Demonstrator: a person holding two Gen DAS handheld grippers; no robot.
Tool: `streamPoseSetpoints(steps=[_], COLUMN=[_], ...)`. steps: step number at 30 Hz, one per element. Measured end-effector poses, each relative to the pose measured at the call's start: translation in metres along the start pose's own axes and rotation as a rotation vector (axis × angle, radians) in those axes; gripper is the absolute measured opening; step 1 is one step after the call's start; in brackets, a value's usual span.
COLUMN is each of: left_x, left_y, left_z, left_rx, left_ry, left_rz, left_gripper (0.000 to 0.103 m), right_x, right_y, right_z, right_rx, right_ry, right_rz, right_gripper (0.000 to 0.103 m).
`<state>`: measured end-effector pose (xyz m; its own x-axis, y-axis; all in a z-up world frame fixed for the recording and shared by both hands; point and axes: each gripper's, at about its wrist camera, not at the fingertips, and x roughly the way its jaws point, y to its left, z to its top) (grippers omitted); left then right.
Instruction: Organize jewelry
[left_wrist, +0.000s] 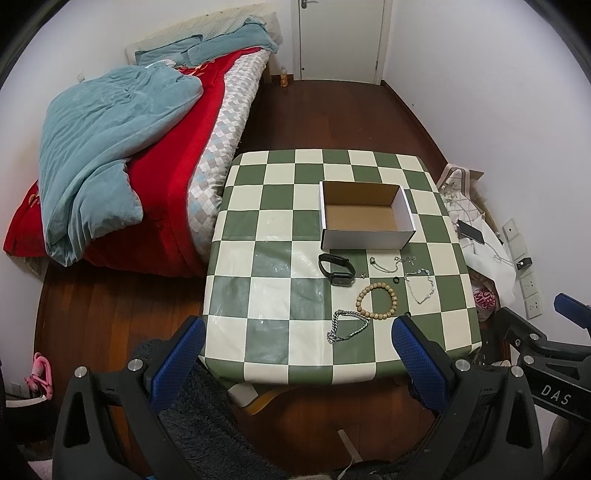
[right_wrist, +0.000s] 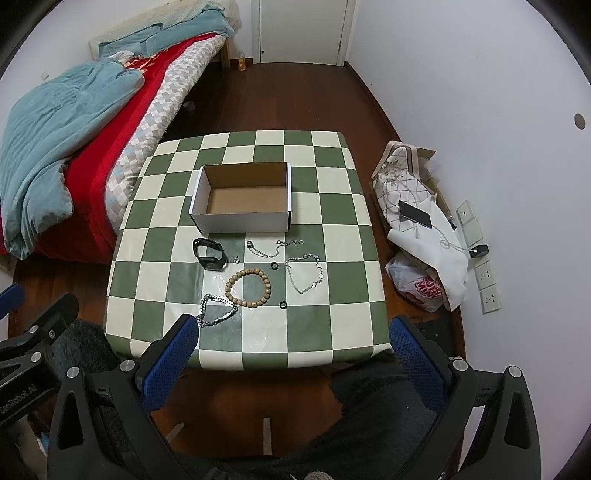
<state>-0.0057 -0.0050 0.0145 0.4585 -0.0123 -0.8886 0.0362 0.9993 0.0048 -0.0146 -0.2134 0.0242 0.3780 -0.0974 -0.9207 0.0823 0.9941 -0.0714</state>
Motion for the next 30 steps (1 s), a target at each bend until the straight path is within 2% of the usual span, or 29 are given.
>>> streamPoseSetpoints(steps=[30], left_x=[-0.011], left_y=[-0.006], left_z=[0.000], left_rx=[0.010], left_ry=[-0.016], left_rz=[-0.004], left_gripper=[0.103], right_x=[-0.005], right_y=[-0.003], right_z=[-0.004], right_rx=[0.001], right_ry=[-0.006], right_rz=[-0.002], right_gripper=[0.103])
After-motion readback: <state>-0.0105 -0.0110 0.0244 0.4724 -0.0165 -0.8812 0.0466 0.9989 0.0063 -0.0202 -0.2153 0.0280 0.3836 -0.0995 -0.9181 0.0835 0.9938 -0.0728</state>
